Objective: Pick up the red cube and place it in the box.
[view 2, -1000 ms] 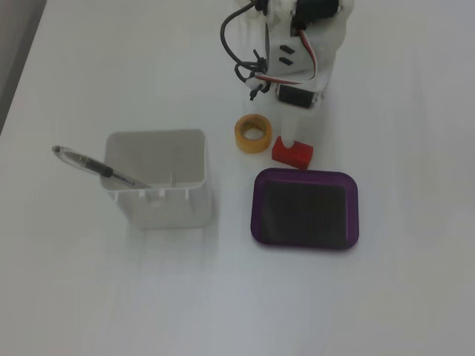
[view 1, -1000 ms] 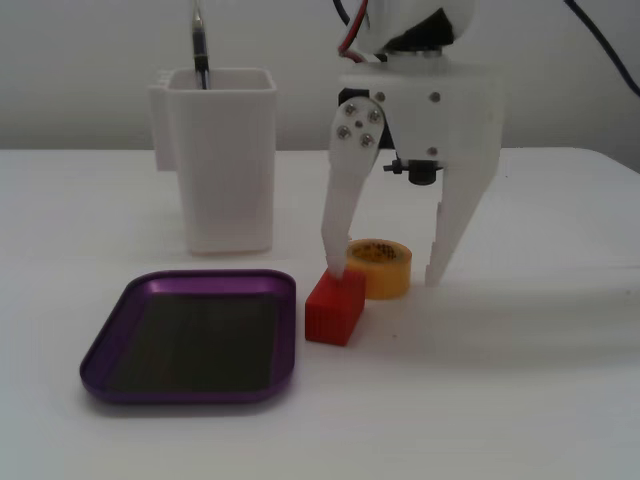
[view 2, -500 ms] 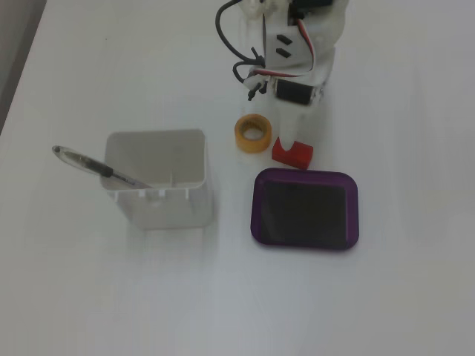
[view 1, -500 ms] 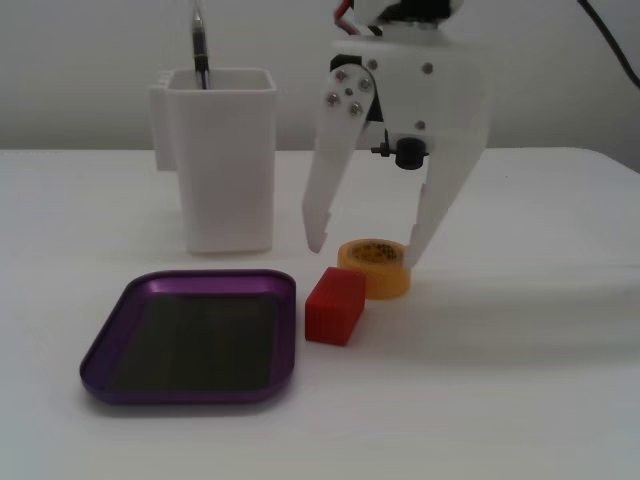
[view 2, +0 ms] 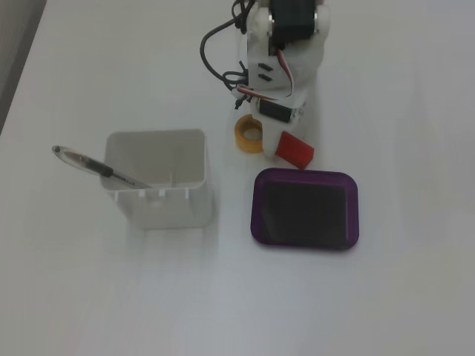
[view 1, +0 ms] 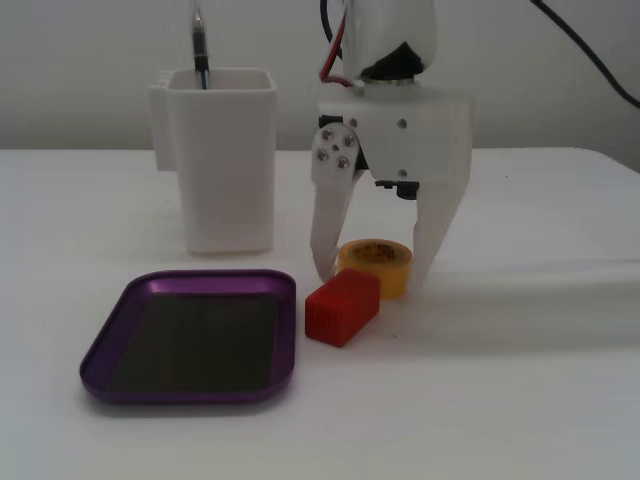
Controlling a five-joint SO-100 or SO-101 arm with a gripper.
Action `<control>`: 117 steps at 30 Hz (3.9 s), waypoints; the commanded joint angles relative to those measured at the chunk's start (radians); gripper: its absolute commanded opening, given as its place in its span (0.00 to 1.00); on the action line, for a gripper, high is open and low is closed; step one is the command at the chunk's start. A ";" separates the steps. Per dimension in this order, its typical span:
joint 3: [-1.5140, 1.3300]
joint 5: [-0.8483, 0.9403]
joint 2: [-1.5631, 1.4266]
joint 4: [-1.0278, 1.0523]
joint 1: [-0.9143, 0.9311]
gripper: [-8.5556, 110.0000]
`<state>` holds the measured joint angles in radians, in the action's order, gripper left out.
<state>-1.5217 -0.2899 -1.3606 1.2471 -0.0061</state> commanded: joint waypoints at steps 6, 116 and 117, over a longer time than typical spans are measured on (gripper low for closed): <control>0.041 -0.006 -0.006 -0.015 -0.057 0.25; 0.357 0.262 -0.548 0.382 -0.175 0.23; 0.275 0.262 -0.597 0.351 -0.173 0.23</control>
<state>-1.0615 -0.0215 -1.7886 1.6659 -0.1733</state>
